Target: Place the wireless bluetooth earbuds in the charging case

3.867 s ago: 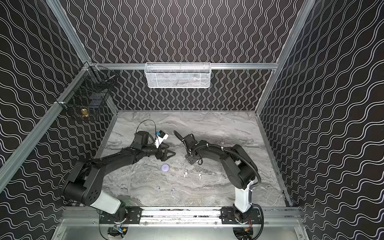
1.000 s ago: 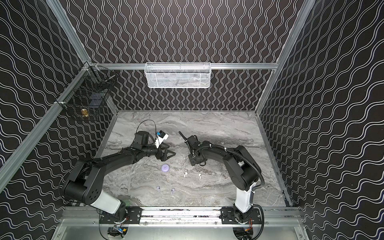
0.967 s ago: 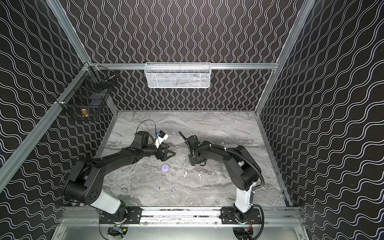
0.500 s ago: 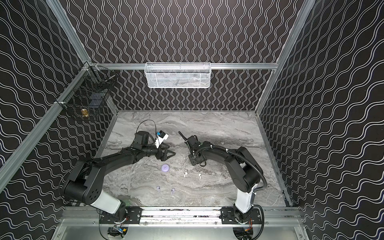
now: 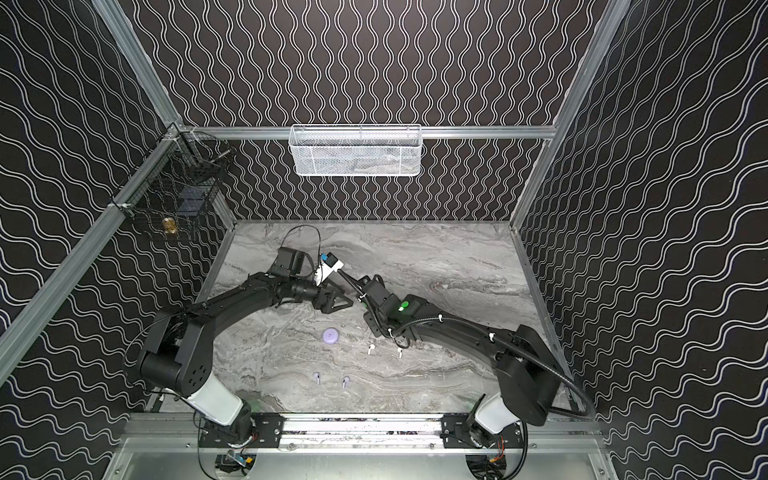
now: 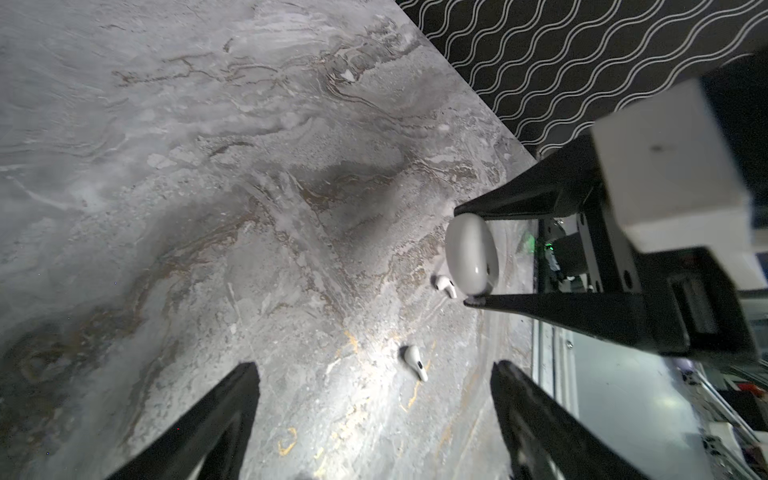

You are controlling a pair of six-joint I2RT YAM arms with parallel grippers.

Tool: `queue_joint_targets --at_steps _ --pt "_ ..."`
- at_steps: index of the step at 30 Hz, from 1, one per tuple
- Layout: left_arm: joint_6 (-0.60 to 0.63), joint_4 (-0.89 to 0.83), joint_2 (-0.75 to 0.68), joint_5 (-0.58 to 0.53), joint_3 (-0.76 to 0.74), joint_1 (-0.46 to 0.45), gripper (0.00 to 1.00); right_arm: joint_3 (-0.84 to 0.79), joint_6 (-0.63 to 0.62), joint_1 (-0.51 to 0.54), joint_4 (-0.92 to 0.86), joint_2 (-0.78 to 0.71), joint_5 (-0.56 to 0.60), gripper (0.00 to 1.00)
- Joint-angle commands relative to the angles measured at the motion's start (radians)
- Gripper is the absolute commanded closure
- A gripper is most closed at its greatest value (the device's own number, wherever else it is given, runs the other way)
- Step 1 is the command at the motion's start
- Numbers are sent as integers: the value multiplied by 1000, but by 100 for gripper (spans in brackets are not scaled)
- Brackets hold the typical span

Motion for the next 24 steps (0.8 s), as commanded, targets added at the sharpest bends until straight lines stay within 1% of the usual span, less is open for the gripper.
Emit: queue_joint_targets --at_steps 1,3,6,8,15,20,24 --pt "74 -191 -19 75 39 2 9 -16 8 28 -17 -56 42 61" --pt "58 -218 -25 83 57 -3 11 -32 5 44 0 -90 35 60" --pt "42 -253 -33 5 84 -37 14 -35 12 79 4 -117 50 60" --pt "36 -264 -44 -6 86 -53 13 -34 15 104 11 -125 58 60" --pt "9 -302 -65 25 107 -69 13 -28 3 163 58 -139 63 60" --pt "-4 -302 -70 67 102 -78 17 -11 10 181 59 -115 69 60" --pt "-9 -319 -67 116 108 -82 19 -14 1 189 93 -115 60 60"
